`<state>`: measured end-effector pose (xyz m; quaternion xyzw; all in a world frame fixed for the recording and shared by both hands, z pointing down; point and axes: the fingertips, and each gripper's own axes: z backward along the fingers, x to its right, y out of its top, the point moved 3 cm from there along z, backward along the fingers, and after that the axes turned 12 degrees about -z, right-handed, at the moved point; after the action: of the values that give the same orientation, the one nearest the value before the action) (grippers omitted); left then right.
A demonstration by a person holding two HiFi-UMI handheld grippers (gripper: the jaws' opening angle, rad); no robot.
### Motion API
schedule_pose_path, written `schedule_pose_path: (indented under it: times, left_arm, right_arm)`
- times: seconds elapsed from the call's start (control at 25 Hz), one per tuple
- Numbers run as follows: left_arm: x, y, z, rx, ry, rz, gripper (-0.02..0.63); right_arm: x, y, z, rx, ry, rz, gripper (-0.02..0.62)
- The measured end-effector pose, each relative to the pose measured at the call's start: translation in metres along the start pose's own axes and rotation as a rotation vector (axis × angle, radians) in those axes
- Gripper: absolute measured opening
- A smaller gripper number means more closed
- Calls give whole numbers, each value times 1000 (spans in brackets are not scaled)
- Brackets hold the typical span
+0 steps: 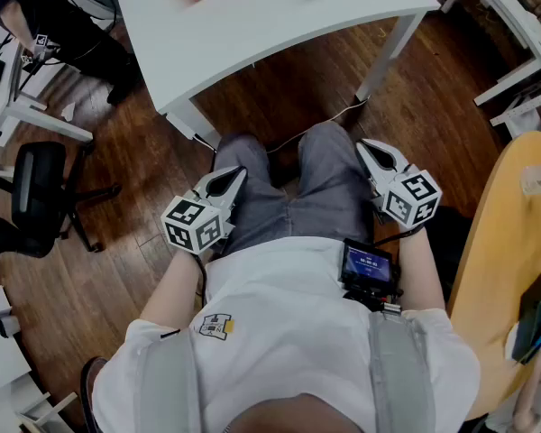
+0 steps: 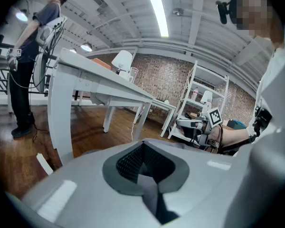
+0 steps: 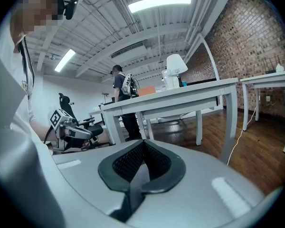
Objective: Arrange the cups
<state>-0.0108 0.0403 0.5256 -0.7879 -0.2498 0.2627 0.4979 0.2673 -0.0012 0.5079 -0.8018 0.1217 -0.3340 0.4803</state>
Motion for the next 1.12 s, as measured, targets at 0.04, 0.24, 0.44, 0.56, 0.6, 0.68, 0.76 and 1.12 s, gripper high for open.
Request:
schedule_pose_path:
  times: [0.04,0.24,0.44,0.56,0.6,0.68,0.76,1.12]
  left_arm:
    - [-4,3,-3,8,-7,-4,0]
    - [-23,22,-21,37,-58,-30,0]
    - [-31,47,-44,71,-141,-77,0]
    - [-29,64,-54,101,-178,-100,0]
    - [-27,73,-57,119,-189,-116,0]
    - [-24,97,-60,173,-206,-160,0]
    - [-21,128,-58,247,-212,-190,0]
    - [-59,302,-108,443,-72,-373,0]
  right_arm:
    - [2,1,-3,0,-4,-3,0]
    - [13,11,-19,9,-31,-14,0]
    - [26,21,-31,22,-67,-26,0]
    - [35,25,-32,31,-86,-37,0]
    - [38,27,-32,34,-93,-39,0]
    - [43,32,-33,45,-104,-38,0]
    - [46,37,-35,57,-112,-35,0]
    - [54,44,-35,70,-143,-46,0]
